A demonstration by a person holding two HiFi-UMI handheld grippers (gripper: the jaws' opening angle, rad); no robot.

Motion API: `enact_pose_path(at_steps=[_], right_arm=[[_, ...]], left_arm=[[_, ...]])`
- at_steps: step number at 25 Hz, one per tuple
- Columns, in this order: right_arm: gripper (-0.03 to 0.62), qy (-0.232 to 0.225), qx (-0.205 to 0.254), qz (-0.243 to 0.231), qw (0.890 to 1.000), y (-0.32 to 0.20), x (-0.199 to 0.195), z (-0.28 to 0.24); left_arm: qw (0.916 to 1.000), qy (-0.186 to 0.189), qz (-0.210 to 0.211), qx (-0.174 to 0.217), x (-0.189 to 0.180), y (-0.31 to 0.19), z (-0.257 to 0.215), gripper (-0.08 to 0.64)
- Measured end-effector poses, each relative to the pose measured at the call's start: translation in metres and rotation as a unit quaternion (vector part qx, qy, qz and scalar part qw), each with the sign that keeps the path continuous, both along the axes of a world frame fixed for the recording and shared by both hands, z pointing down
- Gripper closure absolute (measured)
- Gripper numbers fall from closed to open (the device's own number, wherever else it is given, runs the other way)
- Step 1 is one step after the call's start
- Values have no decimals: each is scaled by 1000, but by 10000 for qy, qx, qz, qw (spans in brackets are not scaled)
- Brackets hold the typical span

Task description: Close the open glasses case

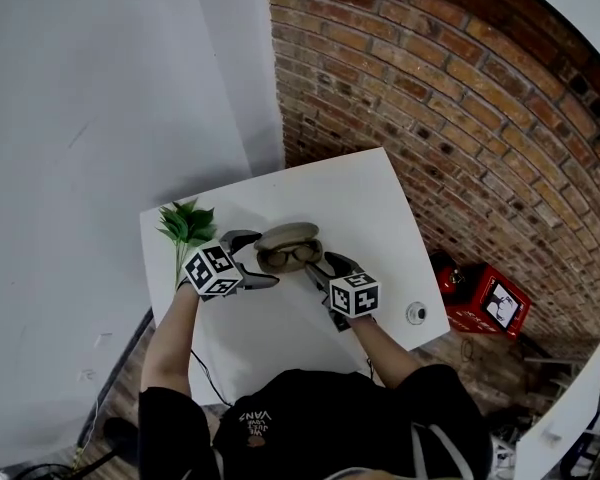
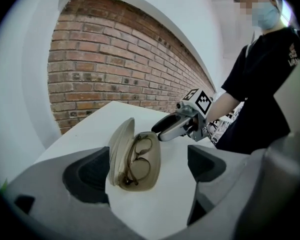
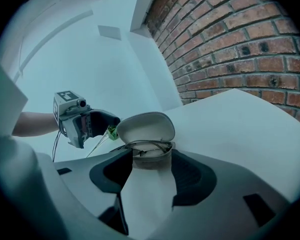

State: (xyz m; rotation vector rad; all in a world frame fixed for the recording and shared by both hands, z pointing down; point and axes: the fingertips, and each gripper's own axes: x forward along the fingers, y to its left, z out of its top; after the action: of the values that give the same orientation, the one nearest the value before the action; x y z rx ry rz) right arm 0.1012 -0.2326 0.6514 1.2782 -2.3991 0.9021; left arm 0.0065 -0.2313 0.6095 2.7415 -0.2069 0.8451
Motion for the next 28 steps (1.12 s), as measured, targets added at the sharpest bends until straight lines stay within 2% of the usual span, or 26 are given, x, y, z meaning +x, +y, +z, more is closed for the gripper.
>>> enact_pose_path(at_steps=[11,20,28], right_arm=[[373,-74,455,84,9989,3,16,-31],[424,-24,924,-94,9957,-12,-5,-49],[481,171,943,-303,9949,-19,-22,-40]], left_arm=[[9996,-175,85,186,5,43,5,69],[9996,-261,-44,-5,9,65,21,98],[9993,-234,-217,-205,13,76,35,103]])
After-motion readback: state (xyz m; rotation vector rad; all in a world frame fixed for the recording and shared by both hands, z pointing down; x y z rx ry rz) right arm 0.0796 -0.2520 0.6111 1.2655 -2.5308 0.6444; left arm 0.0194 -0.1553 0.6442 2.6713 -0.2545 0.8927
